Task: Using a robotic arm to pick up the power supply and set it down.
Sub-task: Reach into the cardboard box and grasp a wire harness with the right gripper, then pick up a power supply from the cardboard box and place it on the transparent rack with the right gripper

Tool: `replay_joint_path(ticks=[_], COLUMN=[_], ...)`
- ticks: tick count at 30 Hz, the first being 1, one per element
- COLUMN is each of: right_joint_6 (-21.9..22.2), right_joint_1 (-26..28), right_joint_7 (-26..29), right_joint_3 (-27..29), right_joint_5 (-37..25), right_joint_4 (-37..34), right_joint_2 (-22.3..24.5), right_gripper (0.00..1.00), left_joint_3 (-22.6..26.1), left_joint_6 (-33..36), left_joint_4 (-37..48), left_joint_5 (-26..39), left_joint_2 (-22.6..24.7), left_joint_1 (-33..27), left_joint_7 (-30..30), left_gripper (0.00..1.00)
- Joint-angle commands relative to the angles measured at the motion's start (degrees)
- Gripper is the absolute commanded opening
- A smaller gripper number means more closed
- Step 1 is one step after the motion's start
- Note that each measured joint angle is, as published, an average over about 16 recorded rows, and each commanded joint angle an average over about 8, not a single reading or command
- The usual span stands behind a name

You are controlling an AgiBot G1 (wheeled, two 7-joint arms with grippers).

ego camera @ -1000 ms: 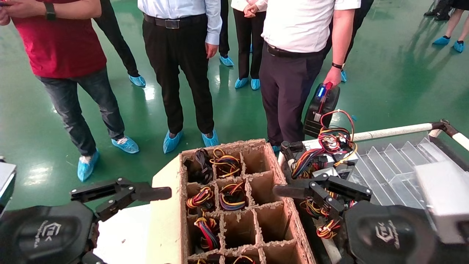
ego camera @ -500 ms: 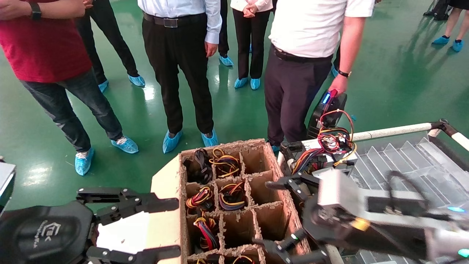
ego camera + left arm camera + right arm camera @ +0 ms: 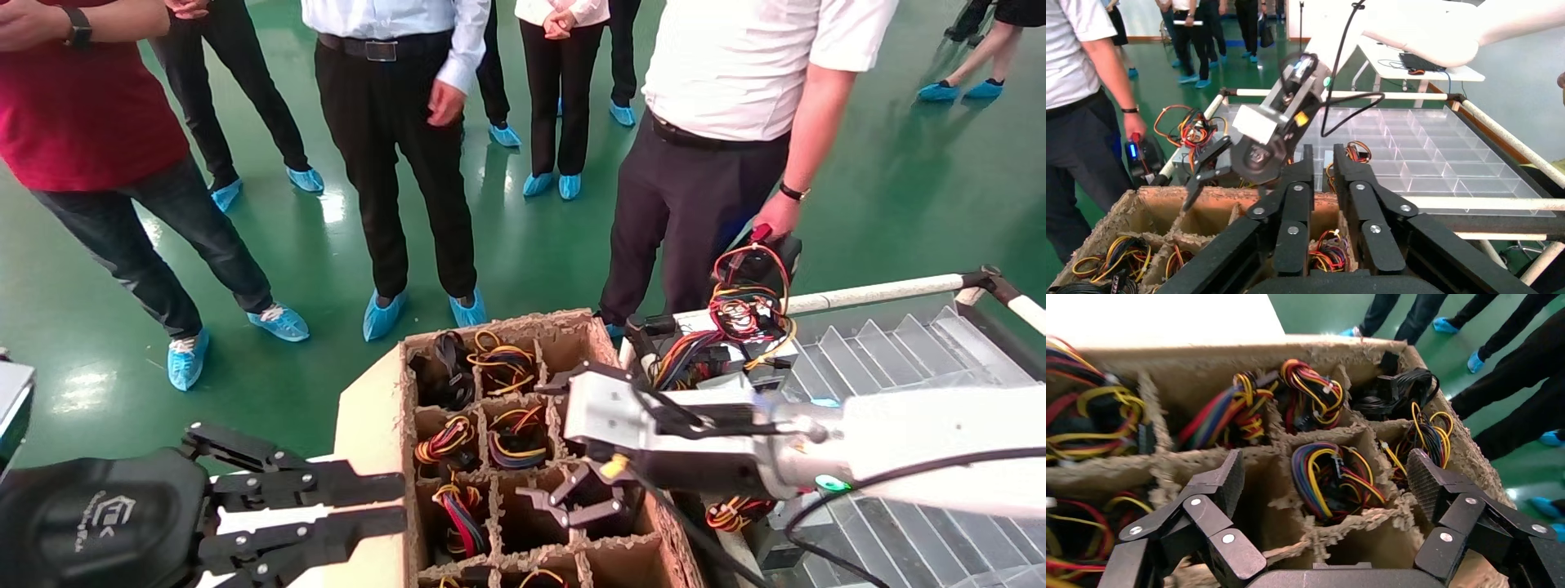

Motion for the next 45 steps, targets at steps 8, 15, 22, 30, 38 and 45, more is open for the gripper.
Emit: replay_joint_path(ticks=[8,15,22,30,38,45], right_joint_6=[1.9,2.2,2.4,2.4,2.3,1.7], right_joint_1=[3.0,4.4,5.2,5.3,5.3,5.4], right_joint_7=[1.5,2.2,2.4,2.3,2.0,2.1], right_joint_3=[-3.8,-5.9,-6.6,-7.1,-7.2,-6.3], right_joint_5=[-8.7,-12.9,-14.4,-15.0,-15.0,-13.5], right_joint_4=[-1.9,-4.0,-5.3,-6.2,-7.3,-6.1], right_joint_2=[-4.8,-7.1,-8.4,-8.9,-9.2,-8.1], right_gripper=[0.0,0.0,0.0,0.0,0.0,0.0], left_joint_3=[0.0,0.0,0.0,0.0,0.0,0.0], left_joint_6=[0.0,0.0,0.0,0.0,0.0,0.0], left_joint_4=[0.0,0.0,0.0,0.0,0.0,0.0], left_joint_5=[0.0,0.0,0.0,0.0,0.0,0.0], left_joint_2=[0.0,0.0,0.0,0.0,0.0,0.0], left_joint_1=[0.0,0.0,0.0,0.0,0.0,0.0], left_joint_7=[0.0,0.0,0.0,0.0,0.0,0.0], left_gripper=[0.59,0.89,0.94,0.96,0.96,0.98])
